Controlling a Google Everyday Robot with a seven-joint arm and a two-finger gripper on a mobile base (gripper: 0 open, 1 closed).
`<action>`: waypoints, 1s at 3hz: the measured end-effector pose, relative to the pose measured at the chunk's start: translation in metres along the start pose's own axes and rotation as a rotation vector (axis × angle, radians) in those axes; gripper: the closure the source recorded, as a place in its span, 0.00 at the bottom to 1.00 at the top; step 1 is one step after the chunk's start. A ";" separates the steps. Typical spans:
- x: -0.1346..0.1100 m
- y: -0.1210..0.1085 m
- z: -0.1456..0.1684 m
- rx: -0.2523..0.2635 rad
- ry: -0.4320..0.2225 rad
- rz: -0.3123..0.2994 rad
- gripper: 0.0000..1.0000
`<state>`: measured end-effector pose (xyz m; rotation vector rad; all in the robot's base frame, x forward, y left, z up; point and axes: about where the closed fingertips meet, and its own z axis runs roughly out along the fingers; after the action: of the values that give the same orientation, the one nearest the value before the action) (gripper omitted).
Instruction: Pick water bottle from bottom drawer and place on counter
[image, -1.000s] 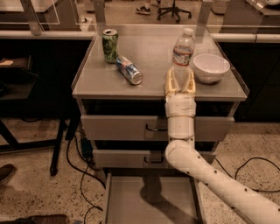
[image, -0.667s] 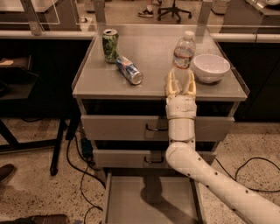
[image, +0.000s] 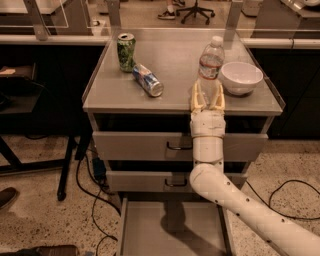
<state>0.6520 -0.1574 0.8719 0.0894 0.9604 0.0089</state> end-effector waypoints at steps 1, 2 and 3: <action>0.000 0.000 0.000 0.000 0.000 0.000 0.51; 0.000 0.000 0.000 0.000 0.000 0.000 0.28; 0.000 0.000 0.000 0.000 0.000 0.000 0.05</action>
Offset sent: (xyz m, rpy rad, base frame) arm 0.0000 0.0000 0.0000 0.0000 0.0000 0.0000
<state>0.6520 -0.1574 0.8719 0.0894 0.9603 0.0089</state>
